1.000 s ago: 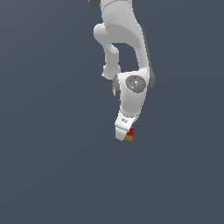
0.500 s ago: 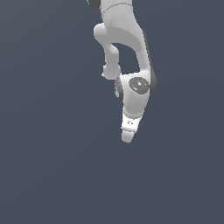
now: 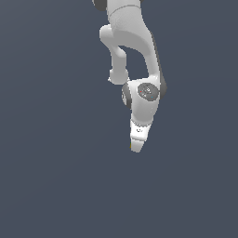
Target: Pick up the object and move it to a goal position.
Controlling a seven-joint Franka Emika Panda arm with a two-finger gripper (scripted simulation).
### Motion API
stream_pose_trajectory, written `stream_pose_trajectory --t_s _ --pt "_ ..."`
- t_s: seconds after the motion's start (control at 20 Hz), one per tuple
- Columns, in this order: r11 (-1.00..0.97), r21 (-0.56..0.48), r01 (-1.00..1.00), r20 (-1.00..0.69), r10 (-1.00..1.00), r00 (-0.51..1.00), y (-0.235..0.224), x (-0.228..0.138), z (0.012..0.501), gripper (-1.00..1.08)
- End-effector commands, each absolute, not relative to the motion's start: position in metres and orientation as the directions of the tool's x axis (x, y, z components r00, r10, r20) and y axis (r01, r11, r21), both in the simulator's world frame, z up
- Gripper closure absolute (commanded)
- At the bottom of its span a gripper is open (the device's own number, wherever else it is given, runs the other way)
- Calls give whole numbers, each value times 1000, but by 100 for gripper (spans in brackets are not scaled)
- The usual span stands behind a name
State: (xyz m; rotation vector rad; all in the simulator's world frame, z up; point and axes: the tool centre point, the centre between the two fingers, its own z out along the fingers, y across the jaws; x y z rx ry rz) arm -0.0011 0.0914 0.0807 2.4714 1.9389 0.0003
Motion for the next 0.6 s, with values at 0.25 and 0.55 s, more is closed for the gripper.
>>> stream_pose_trajectory --t_s 0.25,0.55 --pt "-234 0 972 0 972 234 92 -3 49 -92" --pt "-233 0 973 0 973 233 92 -2 33 -92"
